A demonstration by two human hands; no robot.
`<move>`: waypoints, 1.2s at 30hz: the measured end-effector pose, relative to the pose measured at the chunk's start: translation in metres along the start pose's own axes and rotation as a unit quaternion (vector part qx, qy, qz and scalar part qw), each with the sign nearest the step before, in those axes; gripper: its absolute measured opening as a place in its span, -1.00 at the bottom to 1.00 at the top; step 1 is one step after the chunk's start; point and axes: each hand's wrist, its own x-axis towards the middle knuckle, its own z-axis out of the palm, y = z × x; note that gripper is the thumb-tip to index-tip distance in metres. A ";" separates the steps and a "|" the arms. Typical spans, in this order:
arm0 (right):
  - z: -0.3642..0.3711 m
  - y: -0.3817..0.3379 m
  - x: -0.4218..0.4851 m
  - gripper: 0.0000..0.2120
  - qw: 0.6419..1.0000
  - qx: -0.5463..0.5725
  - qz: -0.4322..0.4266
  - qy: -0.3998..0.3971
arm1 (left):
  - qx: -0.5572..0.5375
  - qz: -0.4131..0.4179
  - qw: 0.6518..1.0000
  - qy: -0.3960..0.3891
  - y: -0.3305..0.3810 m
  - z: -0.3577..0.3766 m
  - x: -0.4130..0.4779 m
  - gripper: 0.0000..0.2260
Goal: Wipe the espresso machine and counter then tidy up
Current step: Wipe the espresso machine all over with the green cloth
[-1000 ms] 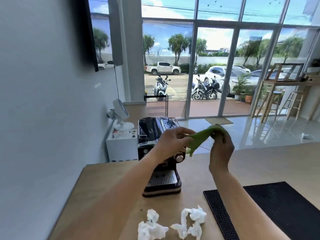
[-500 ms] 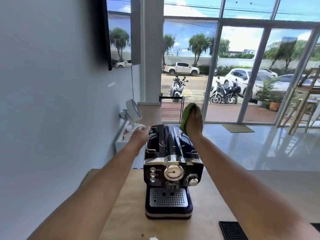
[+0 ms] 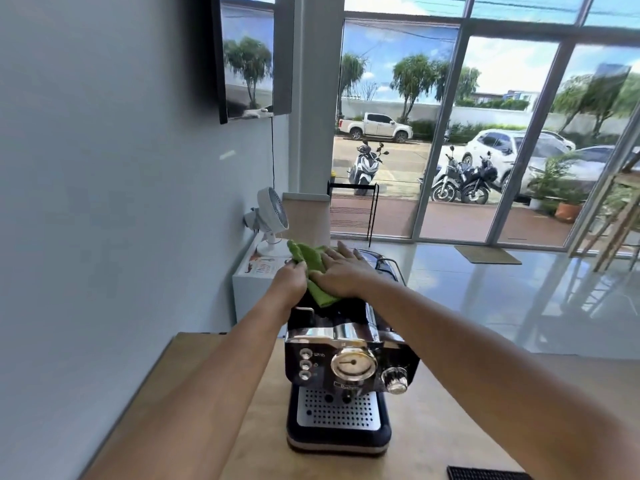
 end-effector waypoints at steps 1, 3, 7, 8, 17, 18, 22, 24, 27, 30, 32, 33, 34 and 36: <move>0.003 0.001 -0.012 -0.34 1.000 -0.005 -0.018 0.000 | -0.006 0.003 1.000 -0.001 0.000 0.000 -0.001 -0.64; 0.006 0.010 -0.030 -0.38 0.999 0.015 -0.035 -0.014 | -0.005 0.014 1.000 0.002 0.000 0.000 -0.002 -0.60; -0.004 0.018 -0.019 -0.40 0.997 0.065 0.033 -0.007 | 0.036 0.025 0.999 0.009 -0.005 -0.002 0.003 -0.59; -0.005 0.012 -0.011 -0.38 0.995 0.073 0.063 0.002 | 0.041 0.028 0.999 0.011 -0.005 -0.001 0.003 -0.60; 0.008 -0.004 -0.055 -0.33 1.000 -0.006 0.000 -0.006 | 0.053 0.027 0.998 0.023 -0.004 0.000 -0.001 -0.59; 0.005 0.004 -0.058 -0.34 1.000 0.015 -0.001 -0.017 | 0.057 0.027 0.998 0.022 -0.004 0.000 -0.001 -0.58; -0.005 0.007 -0.033 -0.38 0.993 0.074 0.093 -0.010 | 0.064 0.023 0.998 0.019 -0.004 -0.001 0.001 -0.59; -0.002 -0.012 -0.023 -0.39 0.992 0.048 0.120 0.004 | 0.069 0.019 0.997 0.019 -0.003 -0.001 0.000 -0.59; 0.007 -0.028 -0.042 -0.39 0.998 -0.019 0.056 0.030 | 0.066 0.019 0.997 0.018 0.000 -0.001 -0.003 -0.60; 0.010 -0.009 -0.078 -0.40 0.999 -0.007 -0.035 0.010 | 0.061 0.013 0.998 0.021 0.001 0.000 -0.005 -0.59; 0.005 0.008 -0.082 -0.39 0.999 0.025 -0.038 -0.024 | 0.054 0.010 0.998 0.016 0.000 0.000 -0.004 -0.59; 0.002 0.013 -0.075 -0.39 0.999 0.037 -0.019 -0.034 | 0.049 0.007 0.999 0.015 0.001 0.000 -0.004 -0.58; 0.000 0.012 -0.064 -0.40 0.998 0.049 0.014 -0.034 | 0.051 0.004 0.999 0.014 0.000 0.000 -0.004 -0.58; -0.002 -0.003 -0.041 -0.40 0.994 0.062 0.090 -0.013 | 0.057 -0.004 0.998 0.013 0.003 -0.001 -0.007 -0.58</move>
